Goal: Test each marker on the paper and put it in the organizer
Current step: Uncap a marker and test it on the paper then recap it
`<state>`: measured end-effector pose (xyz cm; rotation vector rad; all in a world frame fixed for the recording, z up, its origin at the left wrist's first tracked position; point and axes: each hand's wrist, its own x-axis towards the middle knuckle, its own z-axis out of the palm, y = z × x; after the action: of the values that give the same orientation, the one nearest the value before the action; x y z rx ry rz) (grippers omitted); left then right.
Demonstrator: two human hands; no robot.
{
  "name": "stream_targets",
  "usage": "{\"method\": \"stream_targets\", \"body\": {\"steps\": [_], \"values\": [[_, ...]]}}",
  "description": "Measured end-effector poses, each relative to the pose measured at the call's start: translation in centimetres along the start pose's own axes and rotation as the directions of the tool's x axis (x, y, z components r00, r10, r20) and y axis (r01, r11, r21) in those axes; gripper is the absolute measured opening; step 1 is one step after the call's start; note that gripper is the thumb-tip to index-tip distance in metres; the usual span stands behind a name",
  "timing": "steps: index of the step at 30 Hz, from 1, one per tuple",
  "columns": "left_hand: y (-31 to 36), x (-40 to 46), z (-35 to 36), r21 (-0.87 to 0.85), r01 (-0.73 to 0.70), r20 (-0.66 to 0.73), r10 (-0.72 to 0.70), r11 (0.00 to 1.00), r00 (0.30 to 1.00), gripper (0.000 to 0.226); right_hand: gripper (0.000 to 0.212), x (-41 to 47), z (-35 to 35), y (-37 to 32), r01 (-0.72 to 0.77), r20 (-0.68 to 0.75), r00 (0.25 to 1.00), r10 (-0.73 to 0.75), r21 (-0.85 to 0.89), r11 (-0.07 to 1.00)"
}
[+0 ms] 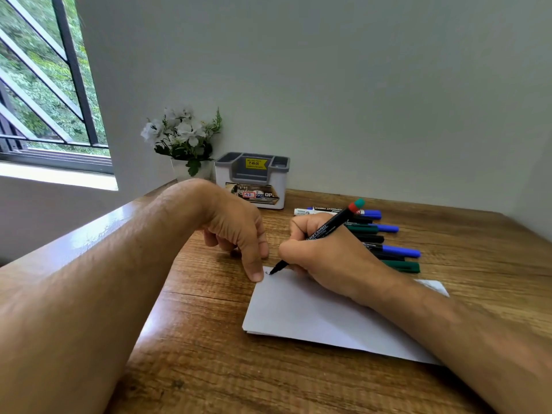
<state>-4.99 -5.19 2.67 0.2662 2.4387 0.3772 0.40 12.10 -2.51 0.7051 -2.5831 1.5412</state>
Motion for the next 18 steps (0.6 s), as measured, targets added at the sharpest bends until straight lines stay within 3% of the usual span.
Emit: {"method": "stream_targets", "body": {"steps": [18], "values": [[-0.03,0.03,0.04,0.011,0.005,0.0,-0.005,1.0,1.0,0.026,0.033,0.11,0.05,0.2,-0.012,-0.001,1.0,0.012,0.002,1.0]]}}
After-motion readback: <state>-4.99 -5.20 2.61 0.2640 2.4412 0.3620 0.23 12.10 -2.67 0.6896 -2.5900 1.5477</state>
